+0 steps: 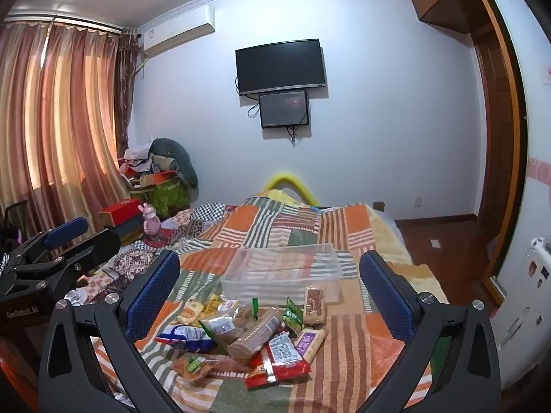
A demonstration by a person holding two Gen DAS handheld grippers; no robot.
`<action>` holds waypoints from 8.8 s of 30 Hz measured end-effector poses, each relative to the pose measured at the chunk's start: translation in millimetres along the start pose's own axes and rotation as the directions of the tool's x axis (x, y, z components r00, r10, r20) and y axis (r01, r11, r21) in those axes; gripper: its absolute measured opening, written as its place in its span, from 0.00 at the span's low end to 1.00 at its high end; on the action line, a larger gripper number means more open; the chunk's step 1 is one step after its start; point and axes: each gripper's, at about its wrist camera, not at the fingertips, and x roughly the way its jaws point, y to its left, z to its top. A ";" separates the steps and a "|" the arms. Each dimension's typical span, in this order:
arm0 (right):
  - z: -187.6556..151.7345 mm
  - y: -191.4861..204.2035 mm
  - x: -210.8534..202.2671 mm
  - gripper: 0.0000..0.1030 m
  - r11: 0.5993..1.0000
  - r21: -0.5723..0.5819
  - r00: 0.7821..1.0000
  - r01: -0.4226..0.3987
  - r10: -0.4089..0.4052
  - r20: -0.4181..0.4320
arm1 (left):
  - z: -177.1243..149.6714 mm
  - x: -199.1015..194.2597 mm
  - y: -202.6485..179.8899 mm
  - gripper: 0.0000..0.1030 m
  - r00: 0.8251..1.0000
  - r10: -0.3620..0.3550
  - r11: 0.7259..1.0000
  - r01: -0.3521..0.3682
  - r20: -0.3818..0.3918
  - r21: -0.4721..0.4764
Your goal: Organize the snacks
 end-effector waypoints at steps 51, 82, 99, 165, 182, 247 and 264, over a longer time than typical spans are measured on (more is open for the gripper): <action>7.1 3.2 -5.4 1.00 1.000 0.002 1.000 -0.010 0.010 0.005 | -3.0 4.8 1.4 1.00 1.000 0.000 1.000 0.000 -0.002 0.008; 3.5 0.7 0.7 1.00 1.000 -0.005 1.000 -0.011 0.011 -0.015 | -5.1 12.7 6.5 1.00 1.000 -0.010 1.000 0.010 -0.025 -0.002; -6.4 -8.5 25.8 0.89 1.000 -0.005 0.995 -0.012 0.012 -0.101 | -18.0 47.6 25.6 0.75 0.992 -0.009 1.000 0.010 -0.127 0.009; -129.5 5.6 174.0 0.64 0.982 -0.119 0.763 -0.146 0.035 -0.646 | -167.9 173.4 110.2 0.61 0.764 -0.025 0.993 -0.053 -0.645 -0.102; -83.2 -42.3 132.7 0.62 1.000 -0.009 0.856 -0.030 0.021 -0.517 | -92.6 166.7 93.6 0.61 0.881 0.010 0.999 -0.028 -0.472 -0.030; -24.3 -53.8 271.8 0.71 0.999 -0.054 0.864 -0.009 -0.019 -0.503 | -56.9 352.9 80.2 0.66 0.843 -0.009 0.999 0.025 -0.538 0.022; -44.7 -61.3 195.8 0.71 1.000 -0.002 0.851 -0.003 0.001 -0.525 | -84.8 255.1 135.8 0.70 0.811 0.065 0.998 -0.053 -0.581 0.038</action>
